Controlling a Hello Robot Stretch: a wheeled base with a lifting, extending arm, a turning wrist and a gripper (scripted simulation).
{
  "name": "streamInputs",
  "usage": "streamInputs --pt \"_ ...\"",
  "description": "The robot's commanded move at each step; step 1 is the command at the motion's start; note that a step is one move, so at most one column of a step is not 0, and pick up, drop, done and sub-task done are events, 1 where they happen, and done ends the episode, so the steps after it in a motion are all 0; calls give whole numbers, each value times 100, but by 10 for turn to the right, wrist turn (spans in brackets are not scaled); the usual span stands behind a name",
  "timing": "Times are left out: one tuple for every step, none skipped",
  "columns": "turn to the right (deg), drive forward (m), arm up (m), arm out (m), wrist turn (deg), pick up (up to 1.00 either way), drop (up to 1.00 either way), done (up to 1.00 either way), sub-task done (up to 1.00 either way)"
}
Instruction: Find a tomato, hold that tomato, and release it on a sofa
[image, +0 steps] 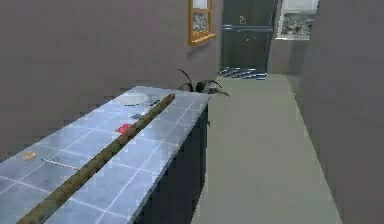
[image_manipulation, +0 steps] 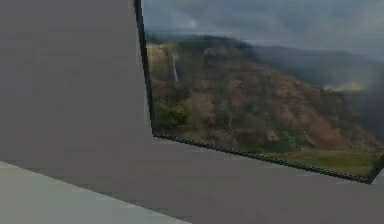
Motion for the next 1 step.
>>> streamInputs --pt "-450 0 0 0 0 0 0 0 0"
